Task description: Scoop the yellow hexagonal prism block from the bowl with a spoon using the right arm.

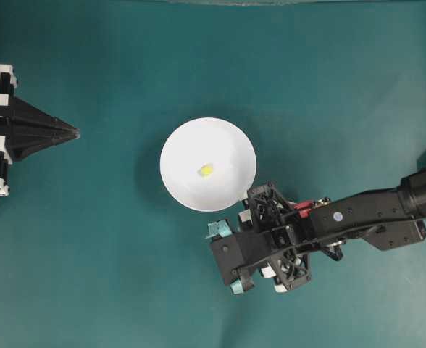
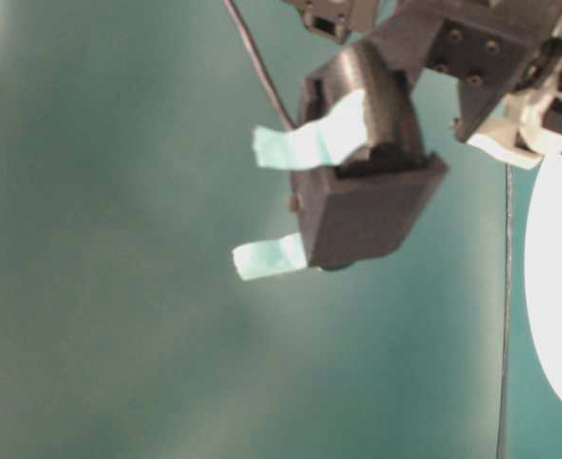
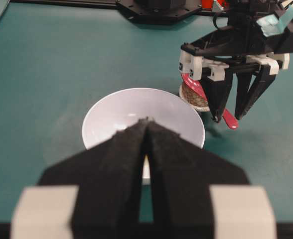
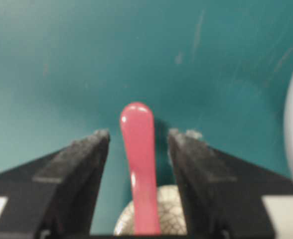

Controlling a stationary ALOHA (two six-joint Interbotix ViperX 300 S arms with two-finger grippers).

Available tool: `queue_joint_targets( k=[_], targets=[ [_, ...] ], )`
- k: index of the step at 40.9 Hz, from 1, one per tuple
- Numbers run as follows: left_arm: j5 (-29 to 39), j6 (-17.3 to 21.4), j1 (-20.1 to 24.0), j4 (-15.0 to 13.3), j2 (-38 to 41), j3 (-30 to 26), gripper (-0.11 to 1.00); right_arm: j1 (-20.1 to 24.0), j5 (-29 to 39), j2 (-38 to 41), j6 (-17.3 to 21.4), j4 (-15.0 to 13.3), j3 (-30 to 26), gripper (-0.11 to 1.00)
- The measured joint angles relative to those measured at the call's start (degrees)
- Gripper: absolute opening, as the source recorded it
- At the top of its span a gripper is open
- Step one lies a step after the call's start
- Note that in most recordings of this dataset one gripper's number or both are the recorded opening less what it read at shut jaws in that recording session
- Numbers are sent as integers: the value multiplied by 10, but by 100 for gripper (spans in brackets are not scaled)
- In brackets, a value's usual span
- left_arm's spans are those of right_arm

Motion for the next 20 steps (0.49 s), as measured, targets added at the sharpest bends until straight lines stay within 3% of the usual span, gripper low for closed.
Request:
queue_joint_targets(
  k=[11, 20],
  targets=[
    [0, 0, -1, -1, 0, 0, -1, 0, -9, 4, 0, 0, 0, 51],
    [0, 1, -1, 0, 0, 0, -1, 0, -8, 4, 2, -1, 0, 28]
  ],
)
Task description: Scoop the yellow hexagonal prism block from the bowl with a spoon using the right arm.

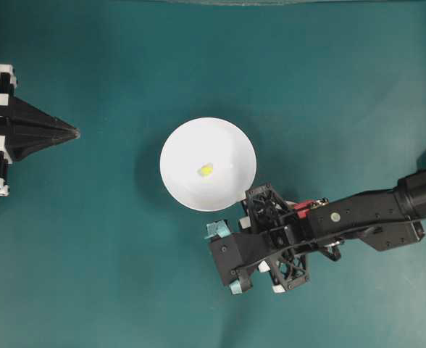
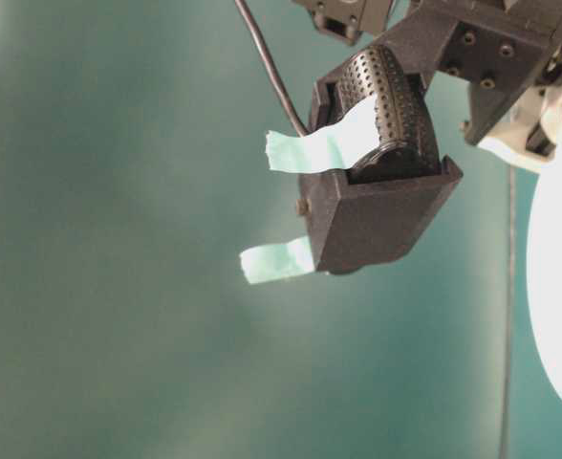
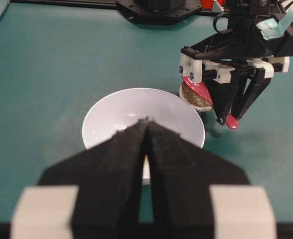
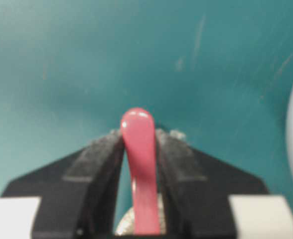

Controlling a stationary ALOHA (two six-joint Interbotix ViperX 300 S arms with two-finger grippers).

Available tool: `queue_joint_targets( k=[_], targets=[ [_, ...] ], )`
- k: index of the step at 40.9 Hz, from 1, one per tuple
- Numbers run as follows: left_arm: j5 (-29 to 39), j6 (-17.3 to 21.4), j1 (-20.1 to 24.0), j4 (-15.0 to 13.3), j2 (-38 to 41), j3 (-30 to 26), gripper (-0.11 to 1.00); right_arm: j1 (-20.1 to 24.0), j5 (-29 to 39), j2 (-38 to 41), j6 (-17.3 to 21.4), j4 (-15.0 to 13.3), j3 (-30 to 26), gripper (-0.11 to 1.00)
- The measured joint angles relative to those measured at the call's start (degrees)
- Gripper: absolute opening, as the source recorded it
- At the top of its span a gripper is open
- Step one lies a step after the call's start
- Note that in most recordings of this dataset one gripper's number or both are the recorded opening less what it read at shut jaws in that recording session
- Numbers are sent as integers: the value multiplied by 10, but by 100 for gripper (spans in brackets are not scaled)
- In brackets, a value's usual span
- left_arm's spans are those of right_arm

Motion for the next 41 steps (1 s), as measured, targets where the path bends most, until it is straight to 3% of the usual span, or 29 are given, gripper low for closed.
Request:
queue_joint_targets(
  k=[22, 41],
  targets=[
    [0, -1, 0, -1, 0, 0, -1, 3, -1, -37, -4, 1, -6, 26],
    [0, -1, 0, 0, 0, 0, -1, 11, -48, -63, 2, 1, 0, 26]
  ],
)
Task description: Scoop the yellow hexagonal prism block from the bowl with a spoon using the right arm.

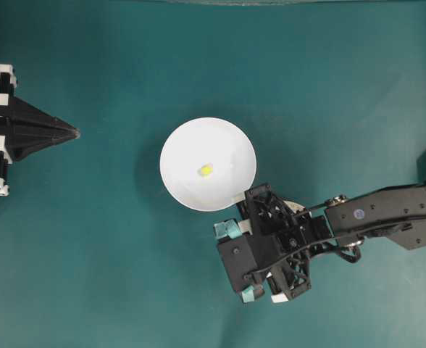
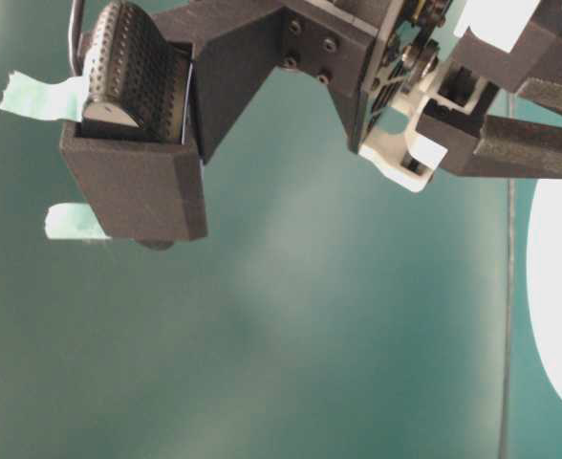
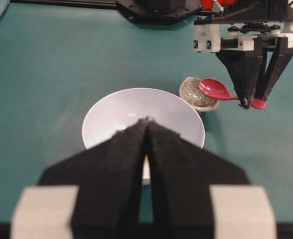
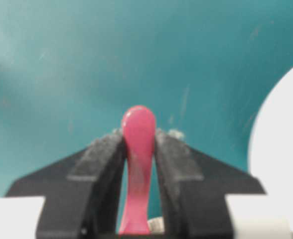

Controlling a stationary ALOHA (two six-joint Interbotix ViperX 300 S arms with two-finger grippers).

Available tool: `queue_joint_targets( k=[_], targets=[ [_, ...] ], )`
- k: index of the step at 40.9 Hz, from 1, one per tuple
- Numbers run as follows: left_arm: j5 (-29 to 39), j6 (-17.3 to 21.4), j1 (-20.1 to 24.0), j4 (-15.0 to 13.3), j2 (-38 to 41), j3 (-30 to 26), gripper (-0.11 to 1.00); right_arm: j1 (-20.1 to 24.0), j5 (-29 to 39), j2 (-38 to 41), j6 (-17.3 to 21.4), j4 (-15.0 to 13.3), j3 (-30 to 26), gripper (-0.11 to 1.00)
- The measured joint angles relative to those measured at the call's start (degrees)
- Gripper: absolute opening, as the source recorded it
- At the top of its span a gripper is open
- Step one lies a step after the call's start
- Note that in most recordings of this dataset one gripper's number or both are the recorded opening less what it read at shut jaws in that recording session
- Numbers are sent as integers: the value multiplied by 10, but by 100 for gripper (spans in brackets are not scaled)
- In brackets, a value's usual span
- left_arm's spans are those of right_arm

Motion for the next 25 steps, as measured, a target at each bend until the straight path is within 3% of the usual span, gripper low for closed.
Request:
queue_joint_targets(
  k=[14, 20, 25],
  targets=[
    [0, 0, 0, -1, 0, 0, -1, 30, 9, -18, -44, -2, 15, 26],
    [1, 0, 0, -1, -1, 0, -1, 30, 7, -21, -36, -1, 15, 26],
    [0, -1, 0, 0, 0, 0, -1, 28, -5, -21, -8, -1, 16, 26]
  ],
)
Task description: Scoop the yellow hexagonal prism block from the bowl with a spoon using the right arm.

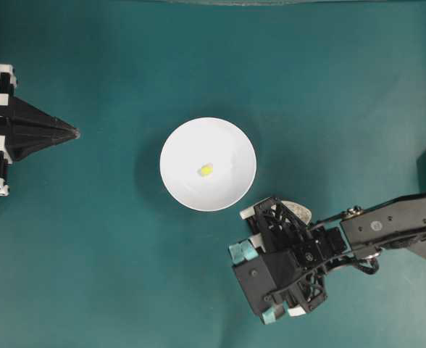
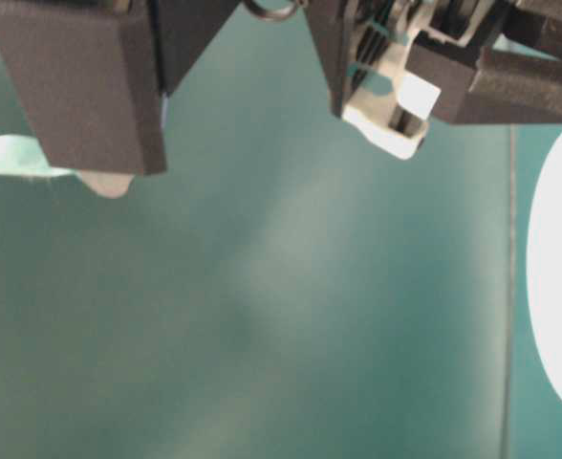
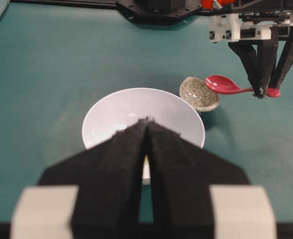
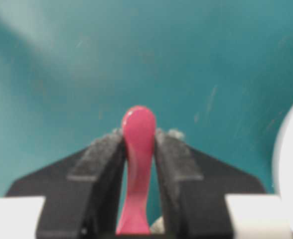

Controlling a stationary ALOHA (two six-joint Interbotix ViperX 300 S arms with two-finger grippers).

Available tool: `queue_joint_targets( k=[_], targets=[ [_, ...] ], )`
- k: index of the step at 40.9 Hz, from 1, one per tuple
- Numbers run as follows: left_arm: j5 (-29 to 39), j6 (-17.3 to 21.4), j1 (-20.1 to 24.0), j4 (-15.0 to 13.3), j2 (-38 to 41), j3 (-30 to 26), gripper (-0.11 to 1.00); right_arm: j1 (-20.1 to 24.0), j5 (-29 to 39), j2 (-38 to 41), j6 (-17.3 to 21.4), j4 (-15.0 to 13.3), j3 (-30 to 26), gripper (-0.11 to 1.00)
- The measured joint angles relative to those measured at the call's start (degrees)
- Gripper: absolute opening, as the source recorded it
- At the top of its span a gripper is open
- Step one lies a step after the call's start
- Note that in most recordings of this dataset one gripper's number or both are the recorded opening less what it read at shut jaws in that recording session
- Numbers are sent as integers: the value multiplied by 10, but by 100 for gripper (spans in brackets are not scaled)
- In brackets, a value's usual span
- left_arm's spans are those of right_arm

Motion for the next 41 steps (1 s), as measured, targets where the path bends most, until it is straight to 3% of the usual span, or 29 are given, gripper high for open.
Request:
queue_joint_targets(
  k=[9, 27, 41],
  targets=[
    [0, -1, 1, -1, 0, 0, -1, -7, -11, 0, 94, 0, 0, 26],
    [0, -1, 0, 0, 0, 0, -1, -58, -9, -11, 396, 1, 4, 26],
    [0, -1, 0, 0, 0, 0, -1, -65, 65, -16, 538, 2, 4, 26]
  ],
)
